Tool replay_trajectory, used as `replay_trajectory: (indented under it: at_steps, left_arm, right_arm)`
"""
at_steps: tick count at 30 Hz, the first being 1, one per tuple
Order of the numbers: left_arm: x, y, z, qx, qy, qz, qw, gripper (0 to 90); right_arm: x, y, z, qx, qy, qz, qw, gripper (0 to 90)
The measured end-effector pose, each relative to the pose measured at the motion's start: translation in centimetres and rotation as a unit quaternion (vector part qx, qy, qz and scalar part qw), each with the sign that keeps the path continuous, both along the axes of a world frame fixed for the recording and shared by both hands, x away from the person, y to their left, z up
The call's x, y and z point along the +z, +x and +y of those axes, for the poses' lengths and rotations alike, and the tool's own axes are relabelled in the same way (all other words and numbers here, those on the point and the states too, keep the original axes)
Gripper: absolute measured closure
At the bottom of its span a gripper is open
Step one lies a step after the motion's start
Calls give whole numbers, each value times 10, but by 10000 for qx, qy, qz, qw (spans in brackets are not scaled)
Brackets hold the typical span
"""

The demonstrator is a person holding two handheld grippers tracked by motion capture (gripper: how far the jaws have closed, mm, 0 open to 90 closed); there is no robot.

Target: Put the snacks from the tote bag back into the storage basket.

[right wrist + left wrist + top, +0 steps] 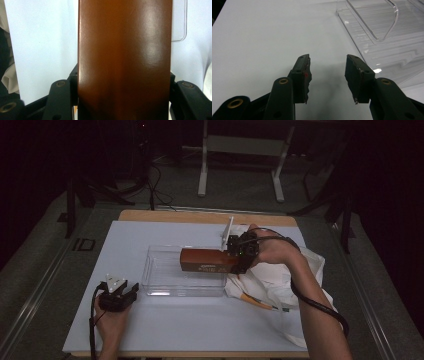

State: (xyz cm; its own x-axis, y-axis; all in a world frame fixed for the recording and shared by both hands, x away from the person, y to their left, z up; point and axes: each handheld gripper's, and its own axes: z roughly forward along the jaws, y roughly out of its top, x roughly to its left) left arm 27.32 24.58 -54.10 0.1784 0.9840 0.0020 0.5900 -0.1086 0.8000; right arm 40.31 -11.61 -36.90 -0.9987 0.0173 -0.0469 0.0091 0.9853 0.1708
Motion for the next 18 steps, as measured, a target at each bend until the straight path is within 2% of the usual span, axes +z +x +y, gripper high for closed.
replay_trajectory:
  at_steps: [18]
  left_arm:
    - [0,0,0,-4,-1,7,10000,555]
  right_arm:
    - [-8,-2,15,125,-37,67,9999,430]
